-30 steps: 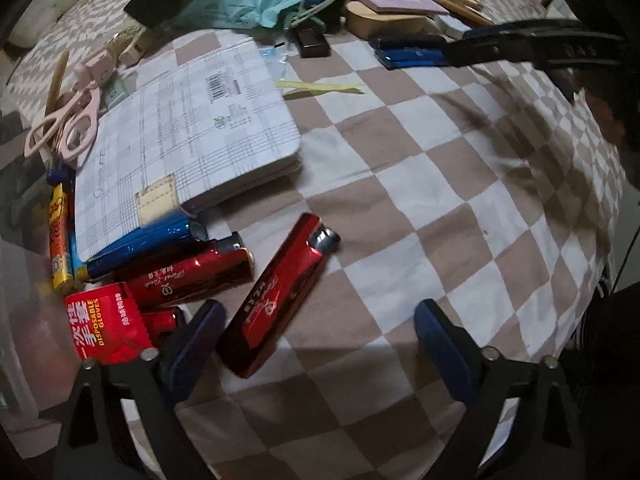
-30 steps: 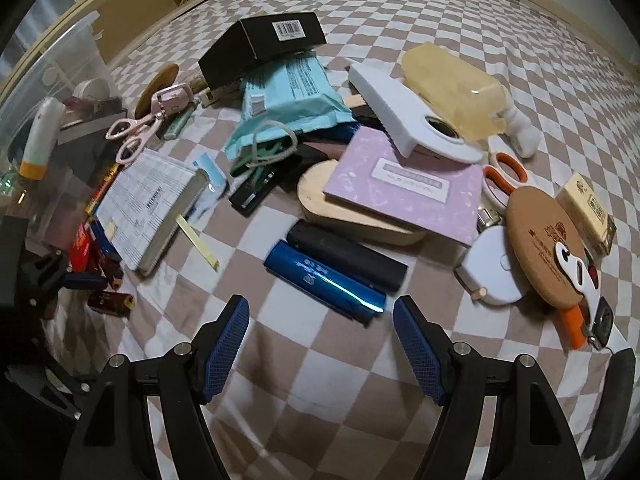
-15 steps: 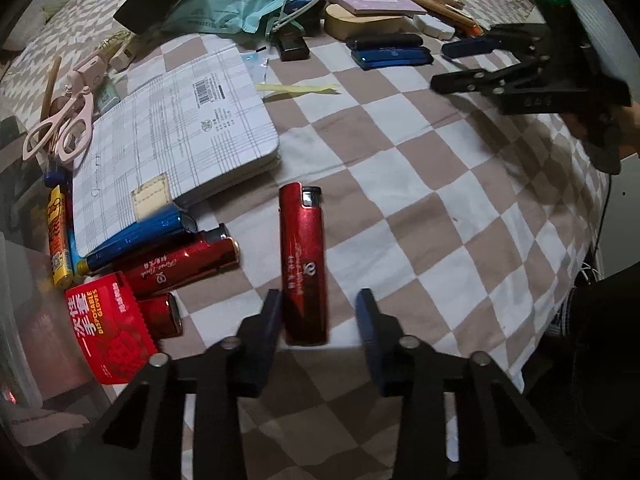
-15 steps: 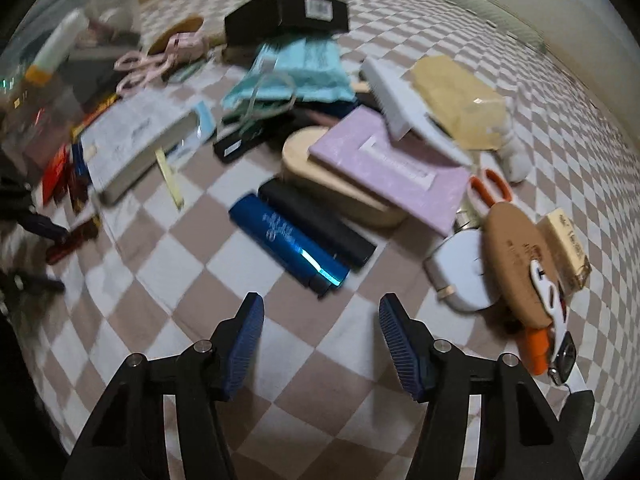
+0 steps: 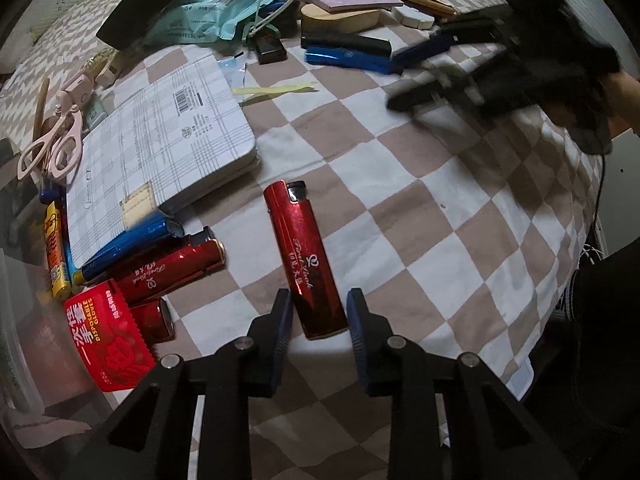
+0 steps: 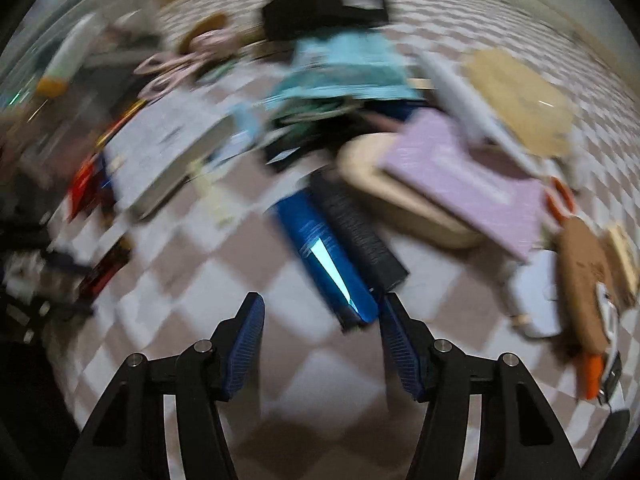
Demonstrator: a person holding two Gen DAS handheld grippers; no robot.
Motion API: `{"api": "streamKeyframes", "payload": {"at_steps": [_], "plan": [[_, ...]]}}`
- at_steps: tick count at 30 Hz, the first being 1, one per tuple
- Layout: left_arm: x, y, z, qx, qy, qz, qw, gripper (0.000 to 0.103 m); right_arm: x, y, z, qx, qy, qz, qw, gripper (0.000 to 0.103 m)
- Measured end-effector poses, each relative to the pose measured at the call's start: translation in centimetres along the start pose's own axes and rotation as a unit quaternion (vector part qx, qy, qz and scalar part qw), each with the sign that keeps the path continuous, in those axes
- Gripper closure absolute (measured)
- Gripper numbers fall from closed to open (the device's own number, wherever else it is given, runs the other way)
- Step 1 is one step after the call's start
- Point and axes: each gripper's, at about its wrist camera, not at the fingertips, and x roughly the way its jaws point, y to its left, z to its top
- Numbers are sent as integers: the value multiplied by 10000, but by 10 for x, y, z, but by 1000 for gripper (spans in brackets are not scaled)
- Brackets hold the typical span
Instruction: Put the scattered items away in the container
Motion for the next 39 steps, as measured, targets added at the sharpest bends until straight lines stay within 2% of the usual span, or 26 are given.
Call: {"api": "streamKeyframes", "payload": {"at_steps": [2, 4, 9, 12, 14, 15, 16, 18, 19, 21, 23, 24, 26, 28, 30, 35, 39], "plan": [[1, -1, 0, 4, -7, 21, 10000, 75, 1, 18, -4, -288, 86, 240, 9993, 42], [2, -2, 0, -19, -7, 24, 10000, 75, 3, 30, -3, -402, 138, 230, 9988, 42], [4, 0, 2, -222, -55, -4, 9997, 65, 11, 22, 13, 206, 187, 79, 9996, 42], [7, -1, 3, -266, -66, 34, 9996, 56, 17, 16, 25, 446, 230, -101, 9987, 42], [9, -5, 3, -151, -175, 187, 9996, 38, 21, 15, 32, 521, 268, -183, 9981, 42], [9, -8, 2, -46, -260, 277, 9993, 32, 22, 15, 35, 545, 285, -215, 9979, 42], [11, -10, 0, 54, -323, 347, 9989, 29, 24, 14, 37, 569, 302, -247, 9976, 42], [14, -8, -2, 74, -357, 251, 9990, 29, 27, 14, 42, 609, 324, -289, 9972, 43], [14, -6, -1, 17, -320, 172, 9993, 29, 28, 14, 44, 614, 327, -311, 9971, 44], [16, -2, 2, -186, -136, -47, 9997, 23, 29, 14, 47, 577, 303, -403, 9971, 57], [19, 0, 3, -352, 37, -210, 9992, 5, 30, 13, 49, 579, 279, -471, 9968, 66], [22, -2, 3, -327, 102, -180, 9993, 3, 30, 13, 50, 585, 271, -499, 9967, 71], [25, -10, 2, -222, 214, -41, 9995, 3, 30, 13, 52, 594, 257, -550, 9964, 79], [25, -11, 2, -266, 247, -21, 9993, 3, 30, 15, 52, 573, 223, -598, 9963, 80], [23, -9, 2, -371, 238, 1, 9990, 12, 30, 19, 50, 514, 209, -640, 9964, 80], [16, 4, -3, -810, 98, 26, 9967, 47, 30, 25, 44, 452, 223, -661, 9965, 80], [11, 6, -9, -897, 59, 52, 9959, 67, 30, 31, 38, 393, 237, -706, 9964, 80]]}}
